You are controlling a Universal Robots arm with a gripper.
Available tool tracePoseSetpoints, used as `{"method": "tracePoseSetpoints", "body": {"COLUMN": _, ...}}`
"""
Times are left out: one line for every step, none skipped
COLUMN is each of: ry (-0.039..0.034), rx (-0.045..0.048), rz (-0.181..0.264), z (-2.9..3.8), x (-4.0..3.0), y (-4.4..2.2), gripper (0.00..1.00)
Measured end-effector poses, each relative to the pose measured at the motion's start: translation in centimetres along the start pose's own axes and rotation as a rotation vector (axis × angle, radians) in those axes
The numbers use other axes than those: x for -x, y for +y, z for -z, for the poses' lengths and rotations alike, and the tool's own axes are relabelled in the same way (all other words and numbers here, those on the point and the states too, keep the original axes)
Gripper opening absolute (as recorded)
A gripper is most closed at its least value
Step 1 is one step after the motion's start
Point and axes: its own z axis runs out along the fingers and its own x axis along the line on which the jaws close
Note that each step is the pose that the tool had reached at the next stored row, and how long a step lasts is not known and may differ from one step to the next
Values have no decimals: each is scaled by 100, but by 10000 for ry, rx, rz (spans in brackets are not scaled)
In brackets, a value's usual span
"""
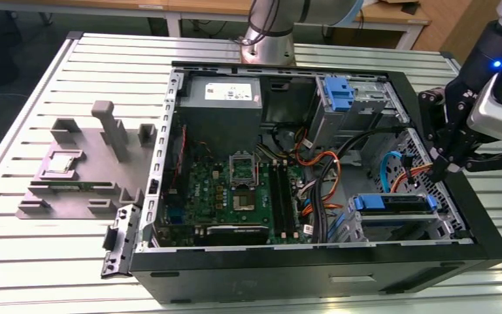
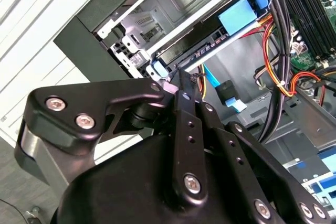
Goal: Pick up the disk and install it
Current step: 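Insert the first disk wire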
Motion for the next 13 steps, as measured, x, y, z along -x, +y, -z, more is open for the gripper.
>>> {"method": "tracePoseSetpoints", "body": {"ry": -1, "rx": 10, "rz": 65, "z": 0, "x": 0, "y": 1, "gripper": 10}}
{"method": "tracePoseSetpoints", "body": {"ry": -3, "rx": 19, "rz": 123, "z": -1, "x": -1, "y": 2, "gripper": 10}}
{"method": "tracePoseSetpoints", "body": {"ry": -4, "rx": 25, "rz": 166, "z": -1, "x": -1, "y": 3, "gripper": 10}}
{"method": "tracePoseSetpoints", "body": {"ry": -3, "rx": 30, "rz": 196, "z": -2, "x": -2, "y": 6, "gripper": 10}}
{"method": "tracePoseSetpoints", "body": {"ry": -4, "rx": 33, "rz": 216, "z": -1, "x": -4, "y": 11, "gripper": 10}}
{"method": "tracePoseSetpoints", "body": {"ry": -7, "rx": 35, "rz": 229, "z": 0, "x": -6, "y": 17, "gripper": 10}}
{"method": "tracePoseSetpoints", "body": {"ry": -7, "rx": 36, "rz": 238, "z": -1, "x": -9, "y": 22, "gripper": 10}}
{"method": "tracePoseSetpoints", "body": {"ry": -7, "rx": 37, "rz": 248, "z": -1, "x": -11, "y": 29, "gripper": 10}}
{"method": "tracePoseSetpoints", "body": {"ry": -9, "rx": 38, "rz": 254, "z": -1, "x": -15, "y": 36, "gripper": 10}}
{"method": "tracePoseSetpoints", "body": {"ry": -11, "rx": 38, "rz": 259, "z": -2, "x": -19, "y": 43, "gripper": 10}}
{"method": "tracePoseSetpoints", "body": {"ry": -16, "rx": 37, "rz": 265, "z": -2, "x": -24, "y": 51, "gripper": 10}}
{"method": "tracePoseSetpoints", "body": {"ry": -20, "rx": 36, "rz": 270, "z": -1, "x": -30, "y": 58, "gripper": 10}}
{"method": "tracePoseSetpoints", "body": {"ry": -24, "rx": 35, "rz": 273, "z": -1, "x": -37, "y": 66, "gripper": 10}}
